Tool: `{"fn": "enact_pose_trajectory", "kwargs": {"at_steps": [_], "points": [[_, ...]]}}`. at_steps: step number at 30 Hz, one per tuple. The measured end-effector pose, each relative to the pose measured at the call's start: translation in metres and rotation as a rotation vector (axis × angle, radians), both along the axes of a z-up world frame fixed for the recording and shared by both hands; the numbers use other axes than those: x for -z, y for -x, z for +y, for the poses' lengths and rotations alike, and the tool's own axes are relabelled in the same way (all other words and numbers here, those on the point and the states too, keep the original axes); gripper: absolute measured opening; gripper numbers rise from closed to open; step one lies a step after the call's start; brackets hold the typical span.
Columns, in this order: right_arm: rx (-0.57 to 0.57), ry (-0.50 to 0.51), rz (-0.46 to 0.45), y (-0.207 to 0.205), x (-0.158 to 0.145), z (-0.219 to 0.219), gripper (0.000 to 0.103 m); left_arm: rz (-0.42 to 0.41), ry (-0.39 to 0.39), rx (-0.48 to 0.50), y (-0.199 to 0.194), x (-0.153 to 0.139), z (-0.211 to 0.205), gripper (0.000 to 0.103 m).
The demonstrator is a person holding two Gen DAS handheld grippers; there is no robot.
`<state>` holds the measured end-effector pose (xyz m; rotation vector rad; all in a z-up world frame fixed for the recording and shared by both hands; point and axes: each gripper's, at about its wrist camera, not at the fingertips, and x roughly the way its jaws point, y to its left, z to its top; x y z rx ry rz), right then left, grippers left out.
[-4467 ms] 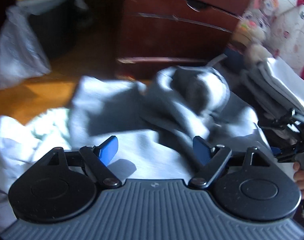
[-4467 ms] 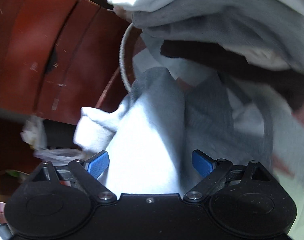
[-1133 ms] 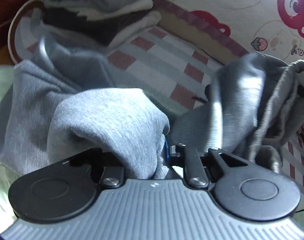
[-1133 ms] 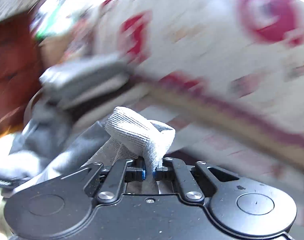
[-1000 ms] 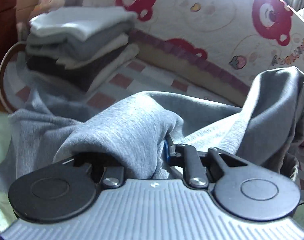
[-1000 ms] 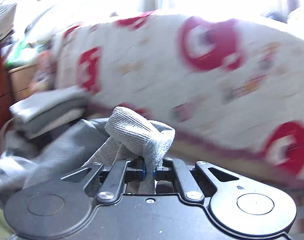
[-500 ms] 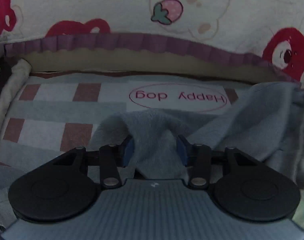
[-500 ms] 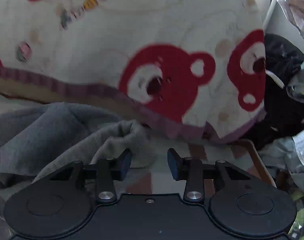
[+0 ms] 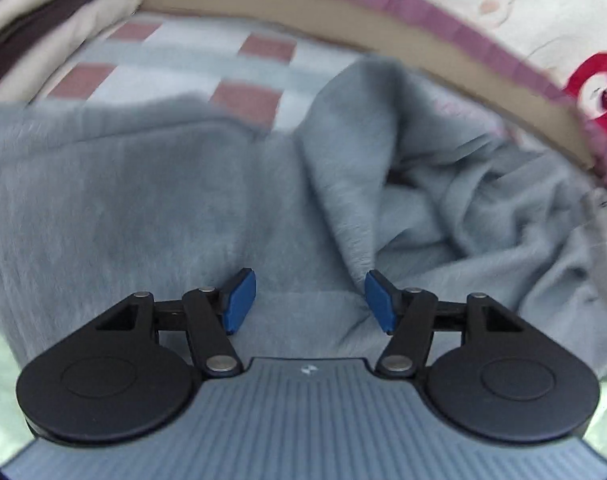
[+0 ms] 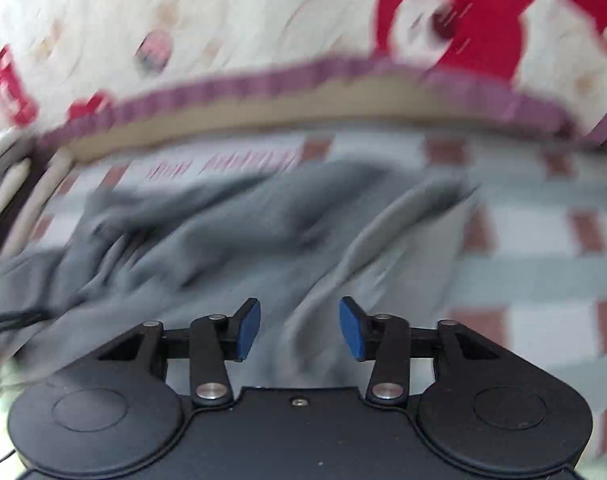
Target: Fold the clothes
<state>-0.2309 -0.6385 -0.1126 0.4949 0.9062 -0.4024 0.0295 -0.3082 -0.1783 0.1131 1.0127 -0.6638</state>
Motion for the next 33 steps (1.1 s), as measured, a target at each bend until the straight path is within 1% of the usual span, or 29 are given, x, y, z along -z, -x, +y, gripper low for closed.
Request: {"fn": "enact_pose_trajectory", "kwargs": {"at_steps": [2, 4, 5, 7, 9, 11, 13, 16, 18, 20, 23, 24, 27, 28, 30, 31, 32, 33], "points": [[-0.014, 0.0, 0.005, 0.004, 0.003, 0.024, 0.044, -0.043, -0.006, 0.031, 0.01, -0.006, 0.0, 0.061], [0.015, 0.036, 0.031, 0.008, 0.008, 0.039, 0.046, -0.069, -0.008, 0.056, 0.018, -0.01, 0.005, 0.061], [0.035, 0.048, 0.045, 0.01, 0.011, 0.042, 0.046, -0.074, -0.005, 0.062, 0.02, -0.011, 0.009, 0.061], [0.079, 0.062, 0.076, 0.016, 0.02, 0.044, 0.05, -0.07, 0.008, 0.069, 0.023, -0.013, 0.019, 0.061], [0.136, 0.057, 0.109, 0.022, 0.03, 0.042, 0.051, -0.036, 0.028, 0.069, 0.024, -0.014, 0.028, 0.061], [0.213, 0.014, 0.11, 0.031, 0.038, 0.036, 0.053, 0.038, 0.034, 0.055, 0.02, -0.014, 0.034, 0.061], [0.298, -0.04, 0.073, 0.041, 0.045, 0.028, 0.057, 0.091, 0.044, 0.053, 0.014, -0.014, 0.037, 0.062], [0.377, -0.087, 0.015, 0.048, 0.058, 0.018, 0.058, 0.138, 0.104, 0.026, 0.007, -0.009, 0.046, 0.062], [0.382, -0.1, -0.015, 0.048, 0.065, 0.016, 0.058, 0.157, 0.134, 0.014, 0.005, -0.005, 0.051, 0.062], [0.348, -0.089, -0.036, 0.046, 0.068, 0.019, 0.06, 0.166, 0.153, 0.007, 0.004, -0.003, 0.054, 0.062], [0.307, -0.036, -0.032, 0.04, 0.069, 0.026, 0.064, 0.16, 0.153, 0.012, 0.006, -0.002, 0.054, 0.062], [0.301, -0.024, -0.031, 0.039, 0.071, 0.028, 0.067, 0.157, 0.152, 0.014, 0.006, -0.002, 0.054, 0.062], [0.311, 0.016, 0.014, 0.031, 0.08, 0.026, 0.069, 0.146, 0.144, 0.022, 0.008, -0.003, 0.053, 0.062], [0.319, 0.021, 0.024, 0.029, 0.084, 0.025, 0.071, 0.139, 0.134, 0.028, 0.008, -0.004, 0.051, 0.062], [0.338, 0.026, 0.02, 0.025, 0.092, 0.022, 0.072, 0.126, 0.122, 0.039, 0.01, -0.005, 0.049, 0.062], [0.335, 0.034, 0.006, 0.023, 0.096, 0.02, 0.07, 0.12, 0.122, 0.043, 0.01, -0.005, 0.049, 0.062], [0.27, 0.068, -0.018, 0.017, 0.098, 0.024, 0.062, 0.112, 0.136, 0.051, 0.011, -0.004, 0.052, 0.062], [0.187, 0.111, -0.044, 0.01, 0.099, 0.029, 0.027, 0.105, 0.16, 0.061, 0.012, -0.002, 0.058, 0.062]]}}
